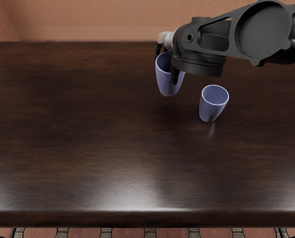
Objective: Pick up cup and place in cup with right hand
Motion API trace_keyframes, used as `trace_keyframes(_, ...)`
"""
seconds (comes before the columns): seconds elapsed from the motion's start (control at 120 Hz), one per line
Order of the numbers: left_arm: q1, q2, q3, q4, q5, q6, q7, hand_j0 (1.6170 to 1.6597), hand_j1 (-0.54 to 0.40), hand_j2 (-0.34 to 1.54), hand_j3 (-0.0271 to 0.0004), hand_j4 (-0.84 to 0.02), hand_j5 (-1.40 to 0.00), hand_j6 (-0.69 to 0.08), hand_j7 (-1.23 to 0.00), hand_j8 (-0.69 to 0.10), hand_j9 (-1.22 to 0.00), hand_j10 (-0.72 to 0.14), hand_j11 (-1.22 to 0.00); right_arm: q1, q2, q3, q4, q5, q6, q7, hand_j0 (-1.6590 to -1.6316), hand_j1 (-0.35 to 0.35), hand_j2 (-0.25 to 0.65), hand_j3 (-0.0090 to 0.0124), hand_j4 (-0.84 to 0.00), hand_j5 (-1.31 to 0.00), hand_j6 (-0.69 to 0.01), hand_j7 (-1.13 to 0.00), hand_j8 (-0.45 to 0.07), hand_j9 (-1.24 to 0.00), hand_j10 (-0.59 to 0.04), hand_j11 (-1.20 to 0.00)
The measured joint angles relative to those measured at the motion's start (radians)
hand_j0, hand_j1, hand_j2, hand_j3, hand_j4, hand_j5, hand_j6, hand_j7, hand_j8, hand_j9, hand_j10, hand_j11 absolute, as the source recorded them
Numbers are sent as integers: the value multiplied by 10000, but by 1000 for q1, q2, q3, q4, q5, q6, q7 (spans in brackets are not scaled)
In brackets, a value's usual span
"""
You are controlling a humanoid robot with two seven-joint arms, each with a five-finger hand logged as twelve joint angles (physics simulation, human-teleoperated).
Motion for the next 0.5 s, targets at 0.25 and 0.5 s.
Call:
trace_keyframes(0.25, 0, 0, 0, 0, 0, 0, 0, 16581, 3491, 2, 0, -3, 0, -4, 0, -4, 0, -3, 0, 20, -93, -2, 57, -7, 14, 0, -16565, 865, -184, 1, -4271, -5838, -3156, -5716, -2752, -5792, -3899, -5830)
trace_keyframes(0.5, 1, 0, 0, 0, 0, 0, 0, 16581, 3491, 2, 0, -4, -1, -6, -1, -6, 0, -4, 0, 6, -170, -5, 119, -33, 10, 0, -16564, 853, -217, -1, -4277, -5837, -3158, -5718, -2756, -5792, -3908, -5829)
